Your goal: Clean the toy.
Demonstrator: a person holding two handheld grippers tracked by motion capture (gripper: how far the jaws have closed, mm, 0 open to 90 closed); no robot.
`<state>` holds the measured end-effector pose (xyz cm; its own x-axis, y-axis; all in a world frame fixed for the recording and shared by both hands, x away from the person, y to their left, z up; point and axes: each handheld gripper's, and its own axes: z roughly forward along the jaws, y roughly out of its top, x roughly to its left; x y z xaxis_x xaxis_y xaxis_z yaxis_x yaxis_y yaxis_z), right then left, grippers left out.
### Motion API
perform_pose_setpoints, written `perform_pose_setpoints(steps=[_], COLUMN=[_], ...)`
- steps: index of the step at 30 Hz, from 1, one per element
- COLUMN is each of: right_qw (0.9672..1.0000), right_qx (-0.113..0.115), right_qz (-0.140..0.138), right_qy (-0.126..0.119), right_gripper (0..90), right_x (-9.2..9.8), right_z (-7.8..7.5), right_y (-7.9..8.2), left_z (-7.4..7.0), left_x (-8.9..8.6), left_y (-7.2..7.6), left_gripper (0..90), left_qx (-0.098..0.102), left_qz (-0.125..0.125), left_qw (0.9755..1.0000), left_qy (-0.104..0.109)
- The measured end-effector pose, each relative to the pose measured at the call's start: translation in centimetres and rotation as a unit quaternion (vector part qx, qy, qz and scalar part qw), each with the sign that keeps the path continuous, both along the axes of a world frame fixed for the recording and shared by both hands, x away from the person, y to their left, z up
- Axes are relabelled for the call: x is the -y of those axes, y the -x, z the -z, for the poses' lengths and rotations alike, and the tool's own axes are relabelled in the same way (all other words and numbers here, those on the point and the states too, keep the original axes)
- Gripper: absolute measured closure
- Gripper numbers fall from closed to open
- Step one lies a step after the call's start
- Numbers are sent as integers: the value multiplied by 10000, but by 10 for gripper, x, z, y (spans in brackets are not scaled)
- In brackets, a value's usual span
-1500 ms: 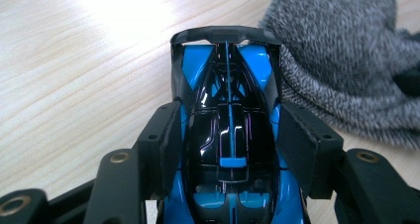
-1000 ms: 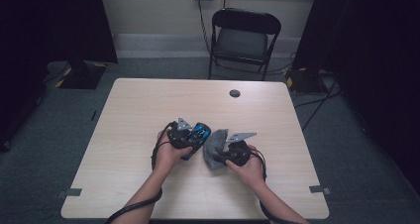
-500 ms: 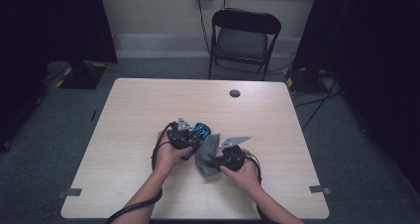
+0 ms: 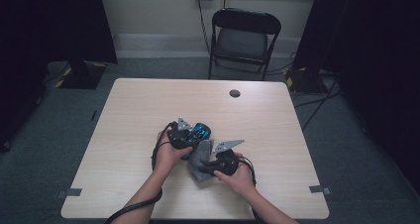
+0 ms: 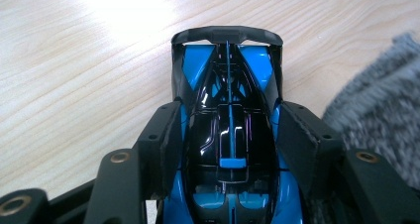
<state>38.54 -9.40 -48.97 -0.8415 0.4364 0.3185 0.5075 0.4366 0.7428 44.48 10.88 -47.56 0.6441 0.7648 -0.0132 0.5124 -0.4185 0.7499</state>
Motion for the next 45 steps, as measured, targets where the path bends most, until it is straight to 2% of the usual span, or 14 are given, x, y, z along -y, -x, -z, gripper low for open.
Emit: perform_pose_setpoints(steps=[14,23,30,33,39,40,45], right_qw=[9990,9970,9964,9967,9981,9987,9998], right_qx=[-33,-60,-60,-4,85,114,182], right_qz=[-436,-756,-836,-809,-618,-500,-98], right_qy=[-52,-146,-107,-41,-22,-30,-86], right_gripper=[794,794,794,794,794,794,794], right_x=[-16,-16,-9,0,22,33,61], right_z=[0,-4,-6,-9,-18,-21,-31], right_y=[16,25,30,31,25,22,10], left_z=[0,0,0,1,1,1,0], left_x=[-1,-1,-2,-3,-3,-3,-3], left_y=[1,2,3,3,4,4,4], left_gripper=[438,439,440,441,441,441,441], left_qx=[-3,-13,2,-13,-22,-16,-26], left_qz=[-19,-35,-55,-92,-76,-75,-83], left_qw=[10000,10000,10000,9999,9999,9999,9999], left_qy=[19,40,58,129,99,92,93])
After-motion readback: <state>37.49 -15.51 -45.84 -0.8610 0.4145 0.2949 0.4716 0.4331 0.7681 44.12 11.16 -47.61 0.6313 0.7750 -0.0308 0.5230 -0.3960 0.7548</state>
